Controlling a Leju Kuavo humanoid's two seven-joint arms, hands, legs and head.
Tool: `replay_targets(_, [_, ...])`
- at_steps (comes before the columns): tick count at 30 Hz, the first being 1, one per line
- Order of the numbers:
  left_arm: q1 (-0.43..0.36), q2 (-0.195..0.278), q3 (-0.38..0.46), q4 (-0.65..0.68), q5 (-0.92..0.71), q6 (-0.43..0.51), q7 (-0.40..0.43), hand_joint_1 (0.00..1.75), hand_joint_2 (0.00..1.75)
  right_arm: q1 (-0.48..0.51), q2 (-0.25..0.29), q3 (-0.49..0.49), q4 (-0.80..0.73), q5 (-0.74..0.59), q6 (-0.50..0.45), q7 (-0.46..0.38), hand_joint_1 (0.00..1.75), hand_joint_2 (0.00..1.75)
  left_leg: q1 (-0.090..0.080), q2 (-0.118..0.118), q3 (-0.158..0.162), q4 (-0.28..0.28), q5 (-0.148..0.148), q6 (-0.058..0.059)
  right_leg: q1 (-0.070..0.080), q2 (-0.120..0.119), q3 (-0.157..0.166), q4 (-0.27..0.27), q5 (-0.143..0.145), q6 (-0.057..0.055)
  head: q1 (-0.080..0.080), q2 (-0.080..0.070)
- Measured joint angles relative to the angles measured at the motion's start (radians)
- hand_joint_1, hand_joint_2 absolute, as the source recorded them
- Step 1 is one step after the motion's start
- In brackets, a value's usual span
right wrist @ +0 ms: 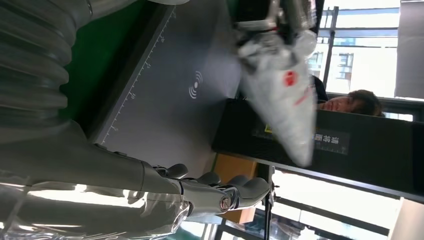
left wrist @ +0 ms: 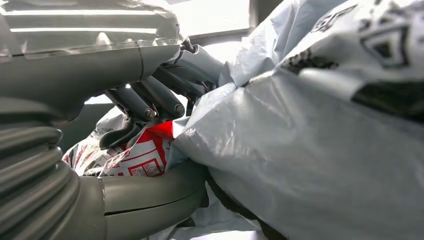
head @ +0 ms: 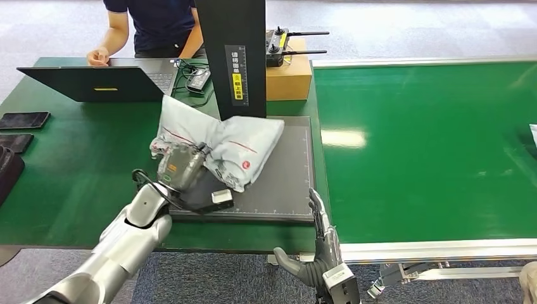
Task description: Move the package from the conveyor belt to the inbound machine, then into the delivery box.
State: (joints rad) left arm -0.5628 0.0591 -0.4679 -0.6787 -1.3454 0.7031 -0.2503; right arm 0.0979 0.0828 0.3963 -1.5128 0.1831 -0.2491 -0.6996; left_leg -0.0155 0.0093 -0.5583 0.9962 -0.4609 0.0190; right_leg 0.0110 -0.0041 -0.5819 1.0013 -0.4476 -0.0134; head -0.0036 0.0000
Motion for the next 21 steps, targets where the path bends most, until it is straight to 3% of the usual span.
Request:
replay_targets(5, [-0.017,0.004,0.314,-0.035,0.111,0.000,-0.175,1.75,1.75,-0.005,0.000,0.006,0.013,0.003,-0.015,0.000,0.00,1.75,0.000,0.000,0.000,0.000,0.000,-0.001,0.001,0.000,0.000,0.000,0.000,0.000,0.000,0.000])
replay_targets(11, [-0.075,0.034,0.614,-0.027,0.156,0.000,-0.214,1.75,1.75,-0.005,0.000,0.010,0.024,-0.002,-0.047,0.000,0.00,1.75,0.001,0.000,0.000,0.000,0.001,-0.001,0.002,0.000,0.000,0.000,0.000,0.000,0.000,0.000])
replay_targets(16, [-0.113,0.064,0.760,-0.007,0.136,0.000,-0.193,1.75,1.75,-0.003,0.000,0.015,0.025,-0.006,-0.068,0.000,0.00,1.75,0.002,0.000,0.000,0.000,0.001,-0.001,0.002,0.000,0.000,0.000,0.000,-0.001,0.000,0.000])
replay_targets(21, [-0.124,0.078,0.818,0.009,0.133,0.000,-0.191,1.75,1.75,-0.003,0.000,0.018,0.025,-0.006,-0.072,0.000,0.00,1.75,0.001,0.000,0.000,0.000,0.001,-0.001,0.002,0.000,0.000,0.000,0.000,-0.001,0.000,0.000])
